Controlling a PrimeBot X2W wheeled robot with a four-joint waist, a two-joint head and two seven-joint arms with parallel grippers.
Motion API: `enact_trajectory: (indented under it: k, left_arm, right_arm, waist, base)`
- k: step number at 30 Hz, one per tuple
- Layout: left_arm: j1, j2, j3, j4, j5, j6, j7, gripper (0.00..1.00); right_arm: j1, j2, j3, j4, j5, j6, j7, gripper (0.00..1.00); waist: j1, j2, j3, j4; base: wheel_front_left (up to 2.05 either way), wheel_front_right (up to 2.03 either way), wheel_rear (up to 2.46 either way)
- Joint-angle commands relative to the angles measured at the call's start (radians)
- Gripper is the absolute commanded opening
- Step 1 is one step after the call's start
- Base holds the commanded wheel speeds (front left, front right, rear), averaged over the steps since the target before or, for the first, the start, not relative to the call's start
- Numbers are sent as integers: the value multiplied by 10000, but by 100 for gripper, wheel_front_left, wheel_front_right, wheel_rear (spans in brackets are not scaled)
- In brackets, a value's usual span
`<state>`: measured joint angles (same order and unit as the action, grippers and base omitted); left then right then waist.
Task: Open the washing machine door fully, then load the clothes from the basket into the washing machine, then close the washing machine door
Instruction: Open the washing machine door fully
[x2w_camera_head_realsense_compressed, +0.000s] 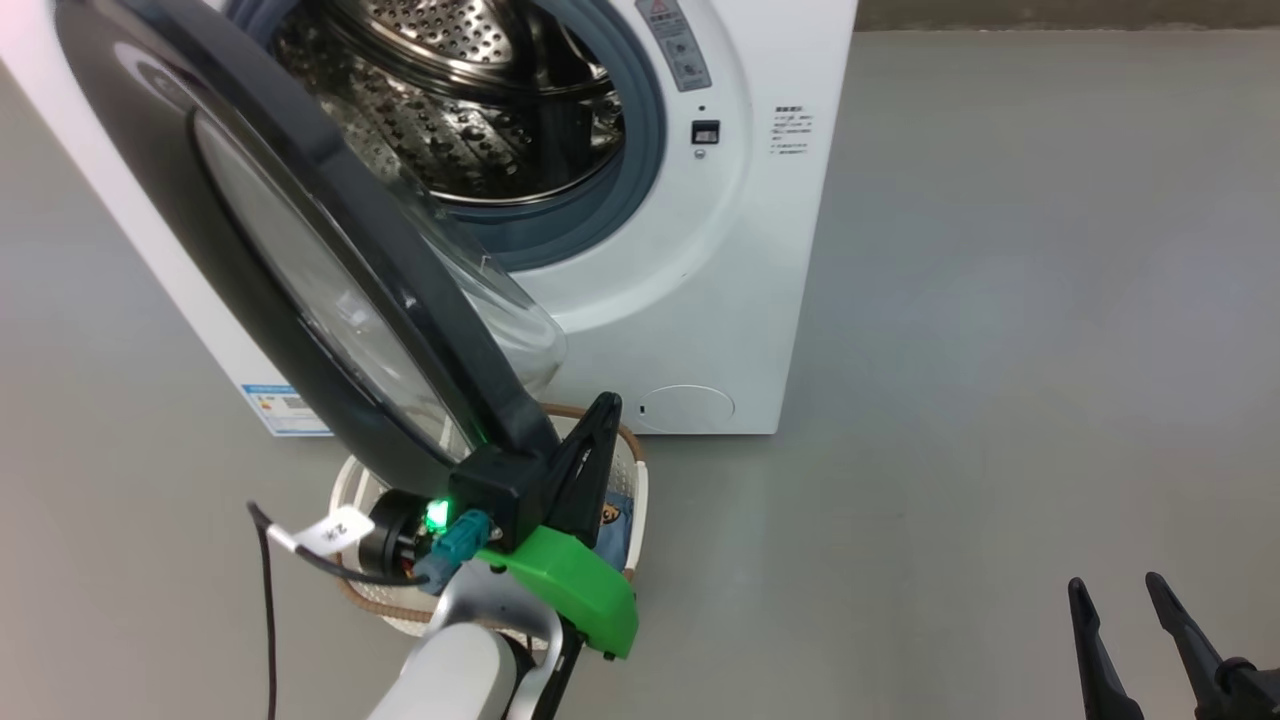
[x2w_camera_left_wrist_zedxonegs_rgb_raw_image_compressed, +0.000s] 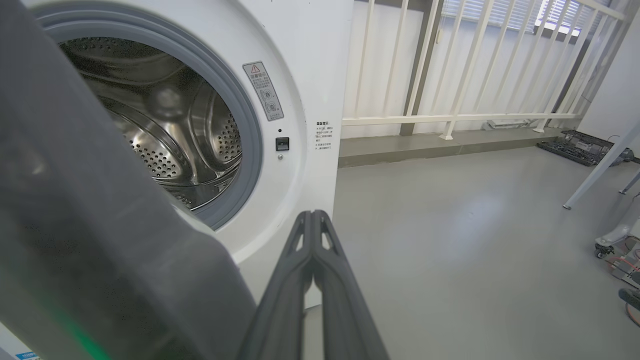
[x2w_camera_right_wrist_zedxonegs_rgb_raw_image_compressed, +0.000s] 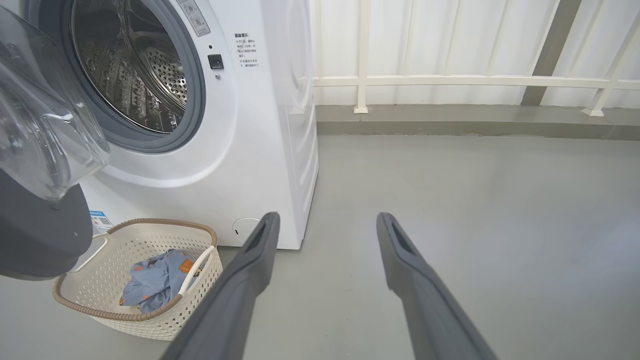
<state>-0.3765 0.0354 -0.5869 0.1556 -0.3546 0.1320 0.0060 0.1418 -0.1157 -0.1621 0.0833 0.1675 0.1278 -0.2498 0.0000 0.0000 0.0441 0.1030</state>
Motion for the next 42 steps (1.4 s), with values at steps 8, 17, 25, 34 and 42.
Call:
enact_trajectory:
  k: [8,17,25,34,42]
  left_arm:
    - [446,751,581,-909,194,676,-44,0]
    - [985,1005,634,-1382,277,1070,28,0]
    - [1167,1112,688,-1604,363,1329,-66,0]
    - [1322,1218,718,-1776,521,1608,-187,0]
    - [1558,1594,1237,-1892,474,1980,-310,0]
  right_arm:
    - [-347,-263,186,-209,-107,29,-120,100]
    - [-315,-255,208,-357,73,29,-120,100]
    - [-254,-318,217,-468,57,29,-120,100]
    - [-209,-292,73,-350,28,29,-120,100]
    - [-185,-239,-10,-417,-31,29,-120,100]
  waist:
    - [0,0,54,625]
    - [0,0,5,1238]
    - [0,0,71,1896]
    - [0,0,106,2699]
    - [0,0,139,3316]
  base:
    - [0,0,0]
    - [0,0,0]
    - [0,0,0]
    - [0,0,0]
    - [0,0,0]
